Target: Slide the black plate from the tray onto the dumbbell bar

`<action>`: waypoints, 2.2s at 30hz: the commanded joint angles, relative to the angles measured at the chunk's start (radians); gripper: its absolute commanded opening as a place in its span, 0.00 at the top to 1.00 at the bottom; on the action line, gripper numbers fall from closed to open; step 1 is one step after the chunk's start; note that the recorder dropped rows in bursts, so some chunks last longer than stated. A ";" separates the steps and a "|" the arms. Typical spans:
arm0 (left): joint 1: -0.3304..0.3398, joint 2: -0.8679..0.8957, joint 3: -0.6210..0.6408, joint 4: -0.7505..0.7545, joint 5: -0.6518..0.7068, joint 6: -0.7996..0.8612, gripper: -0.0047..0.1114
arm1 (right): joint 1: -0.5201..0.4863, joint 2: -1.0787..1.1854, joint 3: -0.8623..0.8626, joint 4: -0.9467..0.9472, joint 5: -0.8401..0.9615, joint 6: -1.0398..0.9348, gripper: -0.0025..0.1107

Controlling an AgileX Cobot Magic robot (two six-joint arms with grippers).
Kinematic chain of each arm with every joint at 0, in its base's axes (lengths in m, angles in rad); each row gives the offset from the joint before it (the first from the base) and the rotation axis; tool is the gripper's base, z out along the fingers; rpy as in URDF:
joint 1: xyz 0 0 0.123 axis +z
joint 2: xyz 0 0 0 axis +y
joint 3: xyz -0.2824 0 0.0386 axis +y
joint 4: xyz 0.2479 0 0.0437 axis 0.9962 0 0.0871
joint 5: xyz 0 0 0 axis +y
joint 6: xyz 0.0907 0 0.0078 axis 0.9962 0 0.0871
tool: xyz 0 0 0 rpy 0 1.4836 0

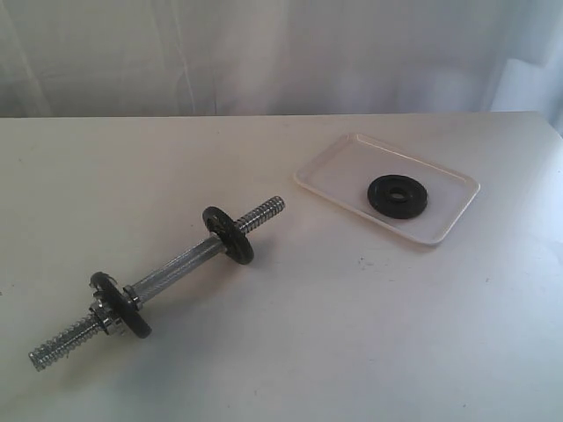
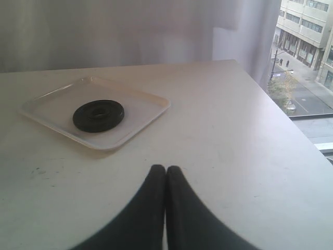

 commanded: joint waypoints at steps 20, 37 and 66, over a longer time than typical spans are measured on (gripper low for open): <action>-0.342 0.697 -0.437 -0.832 0.794 1.061 0.96 | -0.005 -0.004 0.005 -0.006 -0.002 -0.004 0.98; -0.459 0.797 -0.437 -0.789 0.829 1.088 0.93 | -0.005 -0.004 0.005 -0.006 -0.002 -0.004 0.98; -0.459 0.915 -0.437 -0.754 0.793 1.102 0.06 | -0.005 -0.004 0.005 -0.006 -0.002 -0.004 0.98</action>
